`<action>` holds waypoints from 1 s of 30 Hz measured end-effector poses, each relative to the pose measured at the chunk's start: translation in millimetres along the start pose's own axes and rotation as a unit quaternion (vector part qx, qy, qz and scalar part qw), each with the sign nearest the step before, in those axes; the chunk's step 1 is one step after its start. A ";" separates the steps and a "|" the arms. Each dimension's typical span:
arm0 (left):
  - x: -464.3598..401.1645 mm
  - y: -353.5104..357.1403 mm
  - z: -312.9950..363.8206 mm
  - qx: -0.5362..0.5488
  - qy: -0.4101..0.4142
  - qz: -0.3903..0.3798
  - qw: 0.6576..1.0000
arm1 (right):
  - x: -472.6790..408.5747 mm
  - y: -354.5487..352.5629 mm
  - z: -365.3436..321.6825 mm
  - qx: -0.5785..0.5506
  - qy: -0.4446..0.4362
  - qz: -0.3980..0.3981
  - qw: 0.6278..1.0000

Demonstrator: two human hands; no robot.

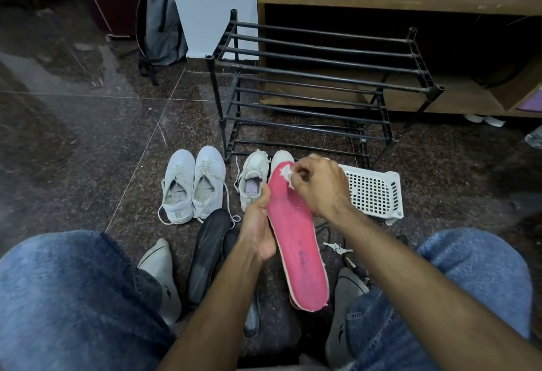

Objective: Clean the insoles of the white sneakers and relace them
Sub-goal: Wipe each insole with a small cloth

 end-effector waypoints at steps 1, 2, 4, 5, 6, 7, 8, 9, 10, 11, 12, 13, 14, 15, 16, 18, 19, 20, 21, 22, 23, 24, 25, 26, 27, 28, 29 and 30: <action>0.8 2.8 3.5 0.012 -0.007 -0.005 1.000 | 8.4 4.0 -6.3 -0.015 -0.024 -0.024 0.999; 1.2 5.7 6.8 0.022 -0.017 -0.009 1.000 | 18.8 7.9 -11.2 -0.027 -0.045 -0.049 0.997; 0.4 8.2 13.5 0.024 -0.025 -0.004 0.999 | 35.3 13.0 -13.1 -0.048 -0.058 -0.092 0.993; 0.3 8.8 18.1 0.021 -0.020 0.003 1.000 | 39.1 14.5 -9.1 -0.067 -0.045 -0.106 0.991; -0.8 8.3 22.6 0.018 -0.015 0.009 1.000 | 40.4 14.7 -3.1 -0.096 -0.021 -0.111 0.989; -0.9 8.3 26.4 0.016 -0.013 0.012 1.000 | 40.0 13.7 3.5 -0.132 0.010 -0.107 0.985; -1.8 7.0 29.5 0.014 -0.011 0.018 1.000 | 38.5 11.6 9.4 -0.170 0.041 -0.094 0.980; -2.7 5.6 32.3 0.013 -0.011 0.025 1.000 | 37.1 9.4 14.6 -0.205 0.074 -0.078 0.973; -4.6 3.5 34.2 0.014 -0.011 0.030 0.999 | 36.4 8.5 19.5 -0.233 0.109 -0.063 0.964; -5.2 2.5 35.3 0.015 -0.011 0.034 0.999 | 37.3 9.7 23.1 -0.258 0.144 -0.059 0.954; -5.9 1.7 36.1 0.016 -0.009 0.036 0.999 | 39.5 12.8 24.7 -0.281 0.177 -0.066 0.941; -6.7 2.0 36.4 0.018 -0.007 0.037 0.999 | 43.3 17.4 24.2 -0.304 0.210 -0.083 0.925; -9.4 0.3 36.5 0.020 -0.005 0.038 0.999 | 47.9 22.4 22.7 -0.321 0.239 -0.104 0.910; -10.0 -0.3 36.5 0.021 -0.003 0.037 0.999 | 51.6 26.1 21.3 -0.327 0.256 -0.118 0.902; -10.6 -1.1 36.7 0.018 0.001 0.036 0.999 | 52.9 27.4 20.7 -0.325 0.263 -0.121 0.900; -8.9 -1.1 34.2 -0.001 0.002 0.018 1.000 | 50.4 25.2 21.5 -0.334 0.276 -0.095 0.896; -5.1 -1.2 31.4 -0.024 0.007 0.005 1.000 | 48.2 24.0 23.5 -0.349 0.289 -0.077 0.888; -0.5 -2.4 27.5 -0.057 0.016 0.001 0.998 | 46.6 23.2 26.3 -0.367 0.309 -0.061 0.875; 5.3 -2.1 23.0 -0.082 0.021 0.002 0.996 | 45.7 23.2 29.3 -0.381 0.330 -0.052 0.862; 7.9 -3.8 17.3 -0.091 0.019 0.001 0.996 | 45.7 24.4 31.9 -0.383 0.345 -0.049 0.856; 11.5 -2.2 10.5 -0.081 0.008 -0.010 0.997 | 46.1 25.9 33.7 -0.369 0.346 -0.050 0.861; 12.8 -0.8 4.8 -0.063 -0.004 -0.023 0.998 | 46.4 26.0 34.1 -0.346 0.331 -0.050 0.877; 13.9 1.7 1.2 -0.042 -0.015 -0.032 0.999 | 45.5 24.6 33.1 -0.306 0.291 -0.044 0.905; 13.2 3.3 0.7 -0.024 -0.017 -0.036 0.999 | 43.5 20.3 28.9 -0.251 0.228 -0.033 0.940; 12.8 4.7 0.8 -0.009 -0.019 -0.038 0.999 | 42.5 14.1 21.6 -0.183 0.156 -0.026 0.970; 11.1 6.3 0.2 -0.003 -0.023 -0.049 0.999 | 42.5 7.9 12.8 -0.118 0.088 -0.021 0.989; 11.6 10.0 -0.6 0.005 -0.028 -0.062 0.998 | 41.4 3.1 4.3 -0.068 0.030 -0.016 0.997; 12.5 12.3 -1.3 0.009 -0.031 -0.069 0.997 | 38.6 -1.4 -3.5 -0.033 -0.018 -0.007 0.999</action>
Point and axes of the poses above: each hand's wrist, its own x-axis away from the middle knuckle, its own y-axis out of the palm, z = x × y, the point moved 9 cm from there along -x, towards the middle knuckle, and after that the axes turned 13 degrees about z, right-handed, at the moved point
